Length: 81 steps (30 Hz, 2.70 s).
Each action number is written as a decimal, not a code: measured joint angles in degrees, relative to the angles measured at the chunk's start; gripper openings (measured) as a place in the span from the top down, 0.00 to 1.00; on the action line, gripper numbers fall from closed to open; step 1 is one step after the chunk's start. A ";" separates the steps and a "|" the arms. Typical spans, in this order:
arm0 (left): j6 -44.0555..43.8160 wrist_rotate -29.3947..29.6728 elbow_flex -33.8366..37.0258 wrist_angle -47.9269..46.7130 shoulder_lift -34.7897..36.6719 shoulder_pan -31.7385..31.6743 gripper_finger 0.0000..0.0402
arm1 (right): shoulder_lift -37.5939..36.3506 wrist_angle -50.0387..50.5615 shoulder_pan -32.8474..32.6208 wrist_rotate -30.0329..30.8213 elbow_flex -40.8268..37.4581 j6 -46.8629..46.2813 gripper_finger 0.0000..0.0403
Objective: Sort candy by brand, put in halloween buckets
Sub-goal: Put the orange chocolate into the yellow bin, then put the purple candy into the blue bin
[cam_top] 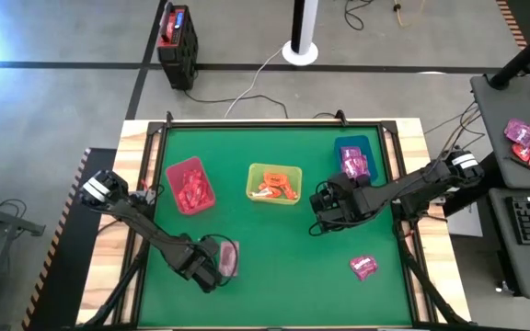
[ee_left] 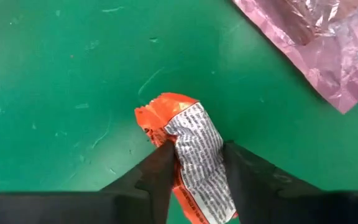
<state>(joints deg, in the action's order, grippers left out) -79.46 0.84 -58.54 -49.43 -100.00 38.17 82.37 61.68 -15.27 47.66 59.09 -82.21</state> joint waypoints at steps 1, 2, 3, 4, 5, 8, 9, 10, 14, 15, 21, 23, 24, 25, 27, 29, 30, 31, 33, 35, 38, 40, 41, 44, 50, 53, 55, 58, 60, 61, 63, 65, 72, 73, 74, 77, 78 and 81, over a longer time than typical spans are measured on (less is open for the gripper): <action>0.46 -0.02 0.00 -0.02 0.12 -0.02 0.73 | 0.00 -0.11 0.00 0.00 0.00 0.02 0.47; 0.80 -0.08 0.00 0.04 0.34 -0.02 0.76 | 0.00 -0.21 0.00 0.00 0.00 0.28 0.47; 1.12 -0.09 -0.02 0.07 0.59 -0.02 0.80 | 0.00 -0.33 0.00 0.01 0.00 0.44 0.47; 1.87 -0.09 -0.23 -0.10 0.79 -0.01 0.84 | 0.00 -0.44 0.00 0.00 0.00 0.47 0.47; 2.72 -0.08 -0.66 -0.11 0.88 0.00 0.87 | 0.00 -0.54 0.00 0.00 0.00 0.52 0.47; 6.17 0.24 -2.64 -0.13 0.97 -0.01 0.97 | 0.00 -0.73 0.00 0.00 -0.02 0.52 0.47; 7.63 0.63 -3.44 -0.15 0.97 0.00 0.98 | 0.02 -0.76 0.00 0.00 -0.06 0.52 0.47; 9.11 1.37 -4.35 -0.15 0.97 0.03 0.99 | 0.02 -0.75 0.00 -0.01 -0.10 0.51 0.47; 16.06 6.25 -8.79 -1.59 0.97 -0.09 0.98 | 0.04 -0.89 0.00 -0.02 -0.27 0.50 0.47; 17.98 8.05 -10.13 -3.06 0.97 -0.17 0.99 | 0.04 -0.90 0.00 -0.02 -0.28 0.48 0.47; 29.38 24.35 -18.54 -14.53 1.00 -3.51 1.00 | 0.04 -1.02 0.00 -0.02 -0.28 0.42 0.47; 36.39 28.77 -20.43 -15.10 1.00 -5.93 1.00 | 0.04 -1.17 0.00 0.00 -0.28 0.42 0.47; 40.95 30.18 -21.29 -14.46 1.00 -7.44 1.00 | 0.04 -1.17 0.00 -0.02 -0.28 0.42 0.47; 46.04 31.17 -22.04 -13.38 1.00 -9.09 1.00 | 0.04 -1.19 0.00 -0.01 -0.28 0.39 0.47; 57.28 32.02 -22.64 -9.57 1.04 -12.77 1.00 | 0.11 -1.25 0.00 0.00 -0.28 0.40 0.47; 68.05 32.09 -22.43 -5.36 1.02 -16.73 1.00 | 0.15 -1.30 0.00 -0.02 -0.28 0.40 0.47; 72.65 32.11 -22.15 -3.30 1.02 -18.83 1.00 | 0.15 -1.37 0.00 -0.02 -0.28 0.37 0.47; 77.10 32.04 -21.75 -1.01 1.02 -20.86 1.00 | 0.15 -1.54 0.00 -0.02 -0.28 0.37 0.47; 84.34 30.36 -20.59 4.23 1.02 -25.09 1.00 | 0.15 -2.27 0.00 -0.02 -0.28 0.37 0.47; 89.61 25.94 -19.66 8.35 0.90 -29.20 1.00 | 0.15 -2.65 0.00 -0.04 -0.28 0.37 0.47; 93.88 18.46 -19.43 11.94 0.11 -34.62 1.00 | 0.15 -2.68 0.00 -0.07 -0.28 0.37 0.47; 95.03 18.01 -19.39 13.25 -0.66 -37.53 1.00 | 0.15 -2.70 0.00 -0.07 -0.28 0.37 0.47; 94.93 18.43 -19.41 13.97 -1.03 -38.89 1.00 | 0.15 -2.71 0.00 -0.07 -0.28 0.37 0.47; 94.78 18.19 -19.56 13.89 -1.86 -41.78 0.99 | 0.15 -2.81 0.00 -0.06 -0.28 0.39 0.47; 95.50 16.70 -19.56 14.14 -2.86 -42.36 0.85 | 0.15 -3.63 -0.09 -0.04 -0.28 1.21 0.47; 95.94 17.10 -19.63 14.51 -2.89 -42.46 0.76 | 0.15 -3.72 -0.09 -0.09 -0.28 1.27 0.47; 96.07 17.22 -19.63 14.43 -2.88 -42.43 0.70 | 0.15 -3.81 -0.11 -1.15 -0.28 1.29 0.47; 95.03 17.20 -19.63 13.74 -2.64 -41.54 0.64 | 0.15 -3.96 -0.42 -6.02 -0.28 1.90 0.47; 93.63 18.08 -19.63 13.84 -2.33 -40.33 0.61 | 0.15 -4.37 -1.24 -10.11 -0.28 2.92 0.47; 93.19 19.36 -19.63 13.84 -2.14 -39.47 0.61 | 0.15 -4.63 -1.81 -12.42 -0.28 3.93 0.47; 92.41 22.84 -19.63 13.71 -1.79 -37.35 0.60 | 0.15 -5.15 -3.09 -17.32 -0.06 5.73 0.47; 92.38 25.41 -19.63 13.63 -1.17 -34.95 0.60 | 0.13 -5.10 -4.48 -22.08 1.09 7.24 0.47; 91.51 26.99 -19.38 13.84 3.27 -26.36 0.62 | 0.11 -5.19 -10.97 -36.72 6.76 6.78 0.47; 91.05 27.02 -19.18 13.87 4.09 -25.18 0.62 | 0.12 -5.19 -12.13 -38.48 7.21 6.20 0.47; 90.37 27.02 -18.94 13.97 4.84 -23.94 0.62 | 0.15 -5.19 -13.18 -39.90 7.48 5.19 0.47; 87.61 27.04 -17.90 14.48 7.07 -20.49 0.63 | 0.15 -4.86 -16.30 -42.18 7.51 2.04 0.47; 86.67 27.04 -17.31 14.62 7.85 -19.36 0.63 | 0.15 -4.89 -17.27 -42.66 7.32 0.82 0.47; 84.31 27.10 -14.96 15.87 10.47 -16.15 0.63 | 0.15 -4.66 -19.91 -44.91 6.04 -3.51 0.47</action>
<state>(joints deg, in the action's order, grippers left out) 4.85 27.95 -73.51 -33.56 -89.53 22.02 82.52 57.01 -35.17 2.75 65.13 -85.73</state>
